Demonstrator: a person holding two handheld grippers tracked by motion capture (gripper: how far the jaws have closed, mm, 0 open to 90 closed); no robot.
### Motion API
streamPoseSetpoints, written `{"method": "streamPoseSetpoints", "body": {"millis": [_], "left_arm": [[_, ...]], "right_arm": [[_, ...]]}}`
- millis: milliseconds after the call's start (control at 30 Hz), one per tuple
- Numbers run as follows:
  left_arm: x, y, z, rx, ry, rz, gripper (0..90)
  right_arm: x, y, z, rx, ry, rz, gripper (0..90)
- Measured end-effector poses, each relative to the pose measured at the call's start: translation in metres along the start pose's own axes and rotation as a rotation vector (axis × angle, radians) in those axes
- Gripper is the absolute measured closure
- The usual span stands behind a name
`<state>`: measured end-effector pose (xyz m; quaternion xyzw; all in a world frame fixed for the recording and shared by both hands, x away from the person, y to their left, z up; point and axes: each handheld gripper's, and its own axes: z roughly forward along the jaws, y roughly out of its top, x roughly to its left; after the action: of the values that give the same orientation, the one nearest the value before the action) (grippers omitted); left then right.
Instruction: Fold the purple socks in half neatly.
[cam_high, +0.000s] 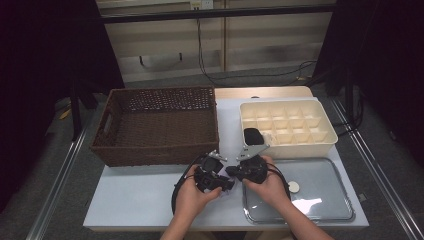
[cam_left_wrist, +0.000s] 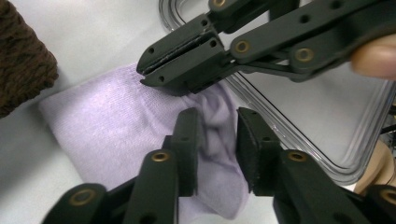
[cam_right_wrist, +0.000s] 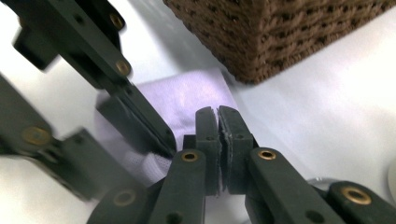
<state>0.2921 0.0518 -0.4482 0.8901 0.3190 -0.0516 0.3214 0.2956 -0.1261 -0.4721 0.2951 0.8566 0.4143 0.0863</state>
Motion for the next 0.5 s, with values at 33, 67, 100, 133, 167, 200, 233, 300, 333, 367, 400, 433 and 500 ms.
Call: {"method": "streamPoseSetpoints", "body": {"millis": [33, 67, 100, 133, 167, 200, 233, 300, 333, 367, 400, 433, 500], "left_arm": [[0.000, 0.000, -0.002, 0.006, 0.006, 0.007, 67.4], [0.000, 0.000, -0.004, -0.008, 0.000, -0.002, 65.9], [0.000, -0.001, -0.006, -0.011, -0.001, -0.004, 65.6], [0.001, -0.001, -0.009, -0.017, 0.003, -0.004, 65.1], [0.002, -0.002, -0.012, -0.021, 0.007, -0.006, 63.9], [0.003, -0.003, -0.015, -0.025, 0.012, -0.012, 63.7], [0.006, -0.004, -0.018, -0.035, 0.018, -0.018, 63.5], [0.010, -0.007, -0.025, -0.060, 0.032, -0.040, 63.4], [0.013, -0.008, -0.028, -0.080, 0.027, -0.056, 63.1], [0.015, -0.009, -0.031, -0.080, 0.039, -0.056, 63.8], [0.016, -0.010, -0.032, -0.084, 0.049, -0.057, 65.0], [0.016, -0.011, -0.031, -0.080, 0.048, -0.059, 66.8], [0.016, -0.013, -0.027, -0.060, 0.047, -0.044, 68.4]], "right_arm": [[-0.001, -0.001, 0.000, 0.002, -0.001, 0.001, 87.6], [-0.001, -0.002, 0.000, 0.003, 0.001, 0.003, 87.6], [-0.002, -0.003, 0.000, 0.002, 0.001, 0.002, 87.7], [-0.003, -0.004, -0.001, 0.003, -0.004, 0.004, 87.8], [-0.003, -0.005, -0.002, 0.003, -0.003, 0.006, 87.8], [-0.003, -0.005, -0.002, 0.007, -0.003, 0.013, 87.8], [-0.004, -0.006, -0.003, 0.005, -0.005, 0.008, 87.8], [-0.005, -0.007, -0.003, 0.025, -0.014, 0.003, 88.0], [-0.005, -0.009, -0.003, 0.028, -0.023, -0.009, 88.1], [-0.006, -0.010, -0.003, 0.026, -0.025, 0.004, 88.0], [-0.006, -0.011, -0.003, 0.019, -0.020, 0.009, 88.0], [-0.006, -0.011, -0.003, 0.016, -0.016, 0.013, 88.0], [-0.006, -0.011, -0.004, 0.017, -0.022, 0.004, 88.0]]}}
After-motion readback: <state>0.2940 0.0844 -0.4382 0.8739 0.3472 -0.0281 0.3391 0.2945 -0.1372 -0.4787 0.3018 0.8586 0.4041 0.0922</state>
